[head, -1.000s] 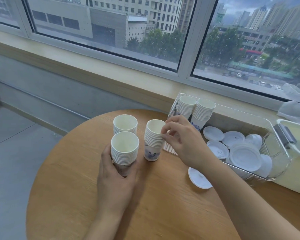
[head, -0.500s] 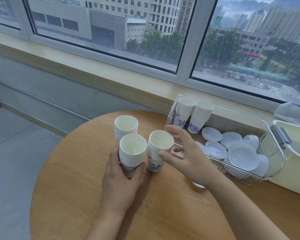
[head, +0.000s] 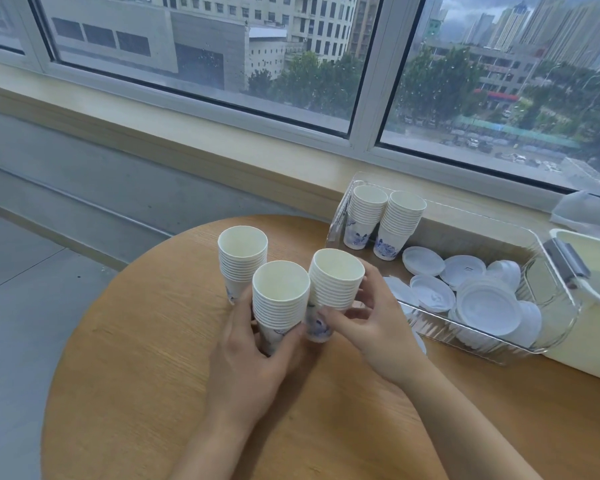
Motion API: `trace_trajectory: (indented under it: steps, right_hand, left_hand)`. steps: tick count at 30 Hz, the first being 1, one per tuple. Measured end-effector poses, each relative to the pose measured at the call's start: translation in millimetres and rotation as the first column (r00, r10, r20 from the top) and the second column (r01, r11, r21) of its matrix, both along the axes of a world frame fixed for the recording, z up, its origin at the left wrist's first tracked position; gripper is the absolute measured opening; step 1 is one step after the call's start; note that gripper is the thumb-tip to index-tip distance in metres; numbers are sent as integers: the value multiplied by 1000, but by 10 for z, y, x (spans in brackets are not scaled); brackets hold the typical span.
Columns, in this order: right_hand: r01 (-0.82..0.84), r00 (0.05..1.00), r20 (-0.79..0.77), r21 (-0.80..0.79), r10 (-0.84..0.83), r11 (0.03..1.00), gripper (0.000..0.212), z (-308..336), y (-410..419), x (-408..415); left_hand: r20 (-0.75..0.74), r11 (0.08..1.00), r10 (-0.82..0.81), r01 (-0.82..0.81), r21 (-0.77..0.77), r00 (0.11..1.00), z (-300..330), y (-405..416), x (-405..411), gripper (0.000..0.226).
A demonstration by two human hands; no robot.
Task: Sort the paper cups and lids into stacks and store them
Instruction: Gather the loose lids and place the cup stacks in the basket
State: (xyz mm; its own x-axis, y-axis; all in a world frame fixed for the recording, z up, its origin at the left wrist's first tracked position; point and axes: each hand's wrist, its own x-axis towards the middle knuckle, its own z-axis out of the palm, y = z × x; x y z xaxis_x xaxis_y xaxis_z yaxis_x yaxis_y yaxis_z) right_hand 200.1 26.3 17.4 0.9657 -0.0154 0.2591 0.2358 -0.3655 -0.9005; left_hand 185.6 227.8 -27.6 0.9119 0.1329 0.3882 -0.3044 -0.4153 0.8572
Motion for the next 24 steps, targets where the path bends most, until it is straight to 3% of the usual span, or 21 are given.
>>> trace_trajectory:
  steps: [4,9,12,18,24]
  right_hand:
    - [81,994,70,66,-86,995,78,201,-147,43]
    - [215,966,115,132,-230,968,70,438,-365,272]
    - [270,950,111,181,-292,946,66,476,-469,481]
    - [340,940,20,-7,-340,940,81,276,-555,951]
    - [363,931,0,-100,-365,927,79,152,-465,1224]
  left_hand:
    - [39,999,-15,17,-37,999,110,-122,56,74]
    - [12,977,-124,125,-171,992,132,-378,285,50]
    - [32,974,-126,130,-185,992,109,-482,422,47]
    - [36,972,-160,164,-169,986,33,-539,520,51]
    - [37,972,-160,164,-166,986,67,-539,502,53]
